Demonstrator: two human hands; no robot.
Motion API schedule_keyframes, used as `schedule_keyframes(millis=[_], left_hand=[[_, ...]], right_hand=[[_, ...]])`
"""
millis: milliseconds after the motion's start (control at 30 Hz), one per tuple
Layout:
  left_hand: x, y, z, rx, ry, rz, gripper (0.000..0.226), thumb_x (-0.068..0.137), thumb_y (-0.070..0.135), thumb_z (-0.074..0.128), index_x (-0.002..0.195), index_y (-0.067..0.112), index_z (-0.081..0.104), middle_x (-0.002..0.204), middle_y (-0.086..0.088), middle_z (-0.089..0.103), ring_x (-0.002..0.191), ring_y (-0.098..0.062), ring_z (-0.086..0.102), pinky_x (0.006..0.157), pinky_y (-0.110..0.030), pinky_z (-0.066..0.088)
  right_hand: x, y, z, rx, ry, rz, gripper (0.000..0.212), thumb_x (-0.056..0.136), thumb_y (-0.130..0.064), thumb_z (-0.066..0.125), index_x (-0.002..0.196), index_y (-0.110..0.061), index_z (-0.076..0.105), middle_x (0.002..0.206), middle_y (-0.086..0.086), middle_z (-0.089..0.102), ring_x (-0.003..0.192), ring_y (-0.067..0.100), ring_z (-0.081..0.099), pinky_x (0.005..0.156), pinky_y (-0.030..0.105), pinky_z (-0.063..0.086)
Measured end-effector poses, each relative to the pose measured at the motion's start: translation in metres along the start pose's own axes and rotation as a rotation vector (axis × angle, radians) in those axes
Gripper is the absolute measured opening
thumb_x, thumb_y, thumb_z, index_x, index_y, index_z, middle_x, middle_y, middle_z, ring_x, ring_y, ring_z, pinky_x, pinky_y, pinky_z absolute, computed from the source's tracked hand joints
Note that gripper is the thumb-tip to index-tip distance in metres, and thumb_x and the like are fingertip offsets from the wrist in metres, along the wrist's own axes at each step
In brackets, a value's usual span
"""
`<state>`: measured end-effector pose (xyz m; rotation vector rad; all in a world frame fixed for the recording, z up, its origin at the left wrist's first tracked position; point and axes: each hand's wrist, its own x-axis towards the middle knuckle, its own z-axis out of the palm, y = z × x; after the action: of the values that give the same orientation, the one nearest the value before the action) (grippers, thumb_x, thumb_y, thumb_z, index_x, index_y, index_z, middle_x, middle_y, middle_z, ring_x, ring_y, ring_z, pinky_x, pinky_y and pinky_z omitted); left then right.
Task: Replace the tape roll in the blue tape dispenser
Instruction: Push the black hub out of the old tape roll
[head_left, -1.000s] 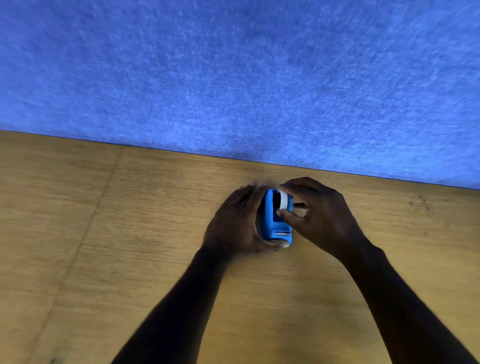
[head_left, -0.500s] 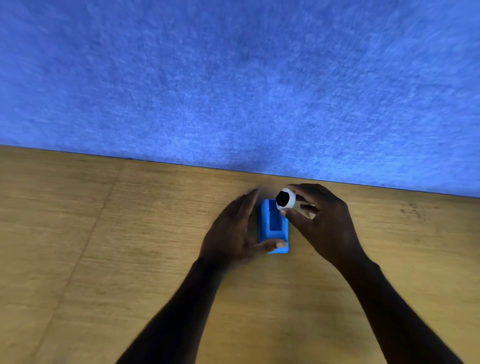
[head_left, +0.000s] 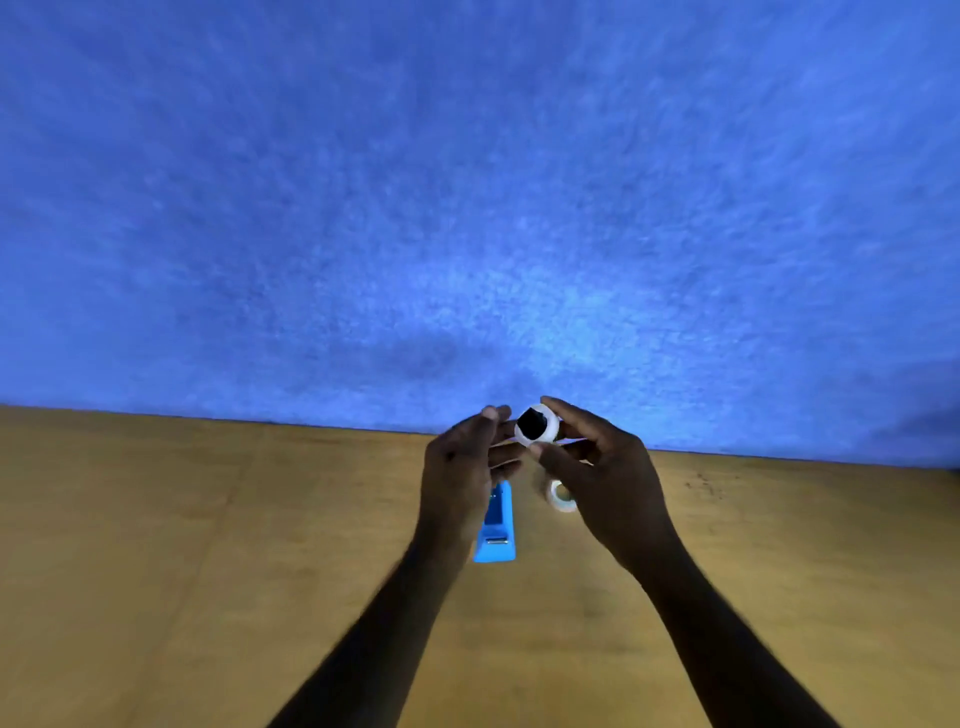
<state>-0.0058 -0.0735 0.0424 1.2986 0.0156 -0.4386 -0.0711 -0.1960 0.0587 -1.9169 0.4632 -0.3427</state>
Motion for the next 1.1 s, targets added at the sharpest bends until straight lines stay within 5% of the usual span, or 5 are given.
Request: schedule_keyframes(millis=[200,367,533,1100], left_hand=[[-0.04,0.069,0.027,-0.09,-0.106,0.007,0.017,0.093,0.017,0.065,0.086,0.009,0.078,0.088,-0.013,0.078,0.077,-0.02,0.072,0.074,-0.029,0.059],[-0.067,0.105,0.036,-0.155,-0.094,-0.018,0.011,0.088,0.007,0.069,0.096,0.004,0.076,0.091,-0.012,0.078,0.079,-0.018,0.074,0.068,-0.026,0.058],[-0.09,0.127,0.044,-0.182,-0.072,-0.015,0.015,0.085,0.001,0.069,0.099,0.004,0.074,0.096,-0.015,0.077,0.088,-0.023,0.074,0.084,-0.036,0.057],[-0.131,0.173,0.048,-0.242,-0.043,0.05,0.015,0.081,-0.006,0.071,0.091,0.004,0.076,0.087,-0.014,0.078,0.08,-0.018,0.075,0.071,-0.024,0.058]], right_hand=[[-0.021,-0.064,-0.032,0.12,0.005,-0.014,0.039,0.08,-0.019,0.075,0.112,-0.04,0.065,0.085,0.0,0.074,0.068,0.021,0.07,0.061,0.018,0.05],[-0.037,-0.103,-0.049,0.214,-0.03,0.017,0.041,0.084,-0.01,0.07,0.12,-0.028,0.064,0.094,-0.002,0.074,0.073,0.019,0.074,0.074,0.028,0.058],[-0.054,-0.135,-0.055,0.381,0.001,0.031,0.026,0.09,-0.015,0.065,0.116,-0.013,0.066,0.099,0.011,0.072,0.078,0.025,0.074,0.072,0.031,0.061],[-0.074,-0.184,-0.064,0.366,0.077,-0.071,0.018,0.091,-0.011,0.061,0.094,-0.018,0.077,0.086,0.007,0.077,0.079,0.021,0.074,0.069,0.032,0.061]])
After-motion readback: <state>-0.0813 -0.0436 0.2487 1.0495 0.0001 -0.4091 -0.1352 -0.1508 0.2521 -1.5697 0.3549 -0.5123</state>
